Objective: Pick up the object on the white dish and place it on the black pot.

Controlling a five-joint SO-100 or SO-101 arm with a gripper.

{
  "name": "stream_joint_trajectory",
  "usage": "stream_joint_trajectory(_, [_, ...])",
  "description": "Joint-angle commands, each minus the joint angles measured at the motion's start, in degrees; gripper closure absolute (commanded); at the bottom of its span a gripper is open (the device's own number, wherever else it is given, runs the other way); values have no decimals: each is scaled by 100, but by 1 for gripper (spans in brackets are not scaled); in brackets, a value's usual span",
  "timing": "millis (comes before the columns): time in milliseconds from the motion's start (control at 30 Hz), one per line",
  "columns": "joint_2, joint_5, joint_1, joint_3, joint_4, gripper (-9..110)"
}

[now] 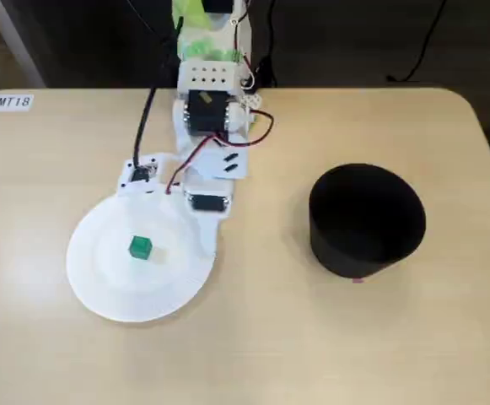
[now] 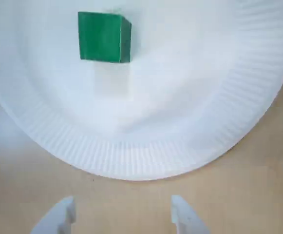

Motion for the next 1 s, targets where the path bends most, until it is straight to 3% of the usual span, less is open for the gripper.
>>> stream_joint_trajectory(0, [246,-97,308,-272,-88,75])
stream_joint_trajectory(967, [-914,-563,1573,-1213,141,72])
